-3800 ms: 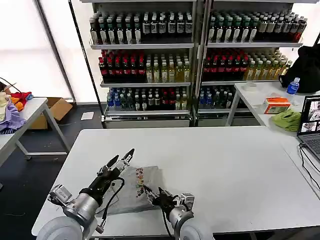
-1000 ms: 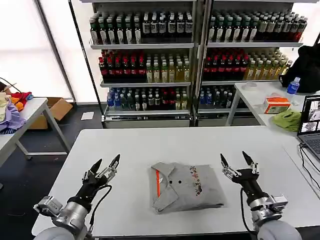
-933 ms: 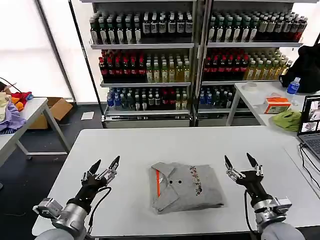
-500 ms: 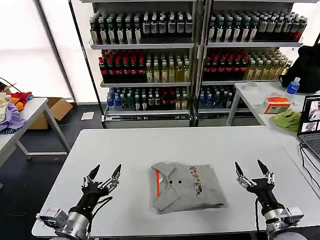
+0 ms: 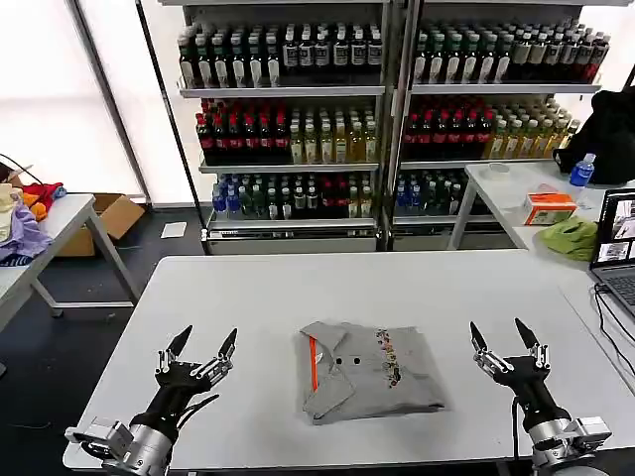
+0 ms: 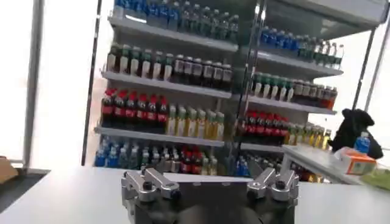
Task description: Fold and organize the clothes.
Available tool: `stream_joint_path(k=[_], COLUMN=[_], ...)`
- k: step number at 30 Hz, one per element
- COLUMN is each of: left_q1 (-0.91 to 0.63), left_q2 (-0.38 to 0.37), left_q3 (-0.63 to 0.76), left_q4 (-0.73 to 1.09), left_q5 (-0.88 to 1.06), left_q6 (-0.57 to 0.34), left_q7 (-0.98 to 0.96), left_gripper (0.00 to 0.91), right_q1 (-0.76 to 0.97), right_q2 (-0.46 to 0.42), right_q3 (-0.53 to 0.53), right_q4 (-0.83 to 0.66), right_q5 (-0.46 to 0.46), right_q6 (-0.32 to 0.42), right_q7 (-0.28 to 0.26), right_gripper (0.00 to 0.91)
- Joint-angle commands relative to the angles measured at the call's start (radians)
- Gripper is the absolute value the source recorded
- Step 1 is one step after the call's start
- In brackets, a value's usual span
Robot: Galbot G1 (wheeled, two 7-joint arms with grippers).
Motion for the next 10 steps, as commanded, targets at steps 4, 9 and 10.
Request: stream_joint_path(k=[4, 9, 10], left_q1=[0.033, 0.044, 0.045], left_q2=[0.010, 0.006, 0.008], left_q3=[-0.016, -0.044, -0.046], left_q4=[-0.023, -0.022, -0.019], left_q5=[0.024, 0.018, 0.020], left_q6=[-0.005, -0.008, -0.010], left_q7=[0.033, 0.037, 0.042], left_gripper=[0.907, 0.907, 0.907], right_q1=[-0.025, -0.033, -0.033], right_q2=[0.017, 0.016, 0.016], right_q3=[0.015, 0.016, 0.015], right_q4=[0.028, 0.027, 0.027], right_q5=[0.005, 0.003, 0.002], right_q6=[-0.013, 0.006, 0.006], right_q7=[-0.012, -0.026, -0.027], right_gripper=[0.907, 0.907, 0.907])
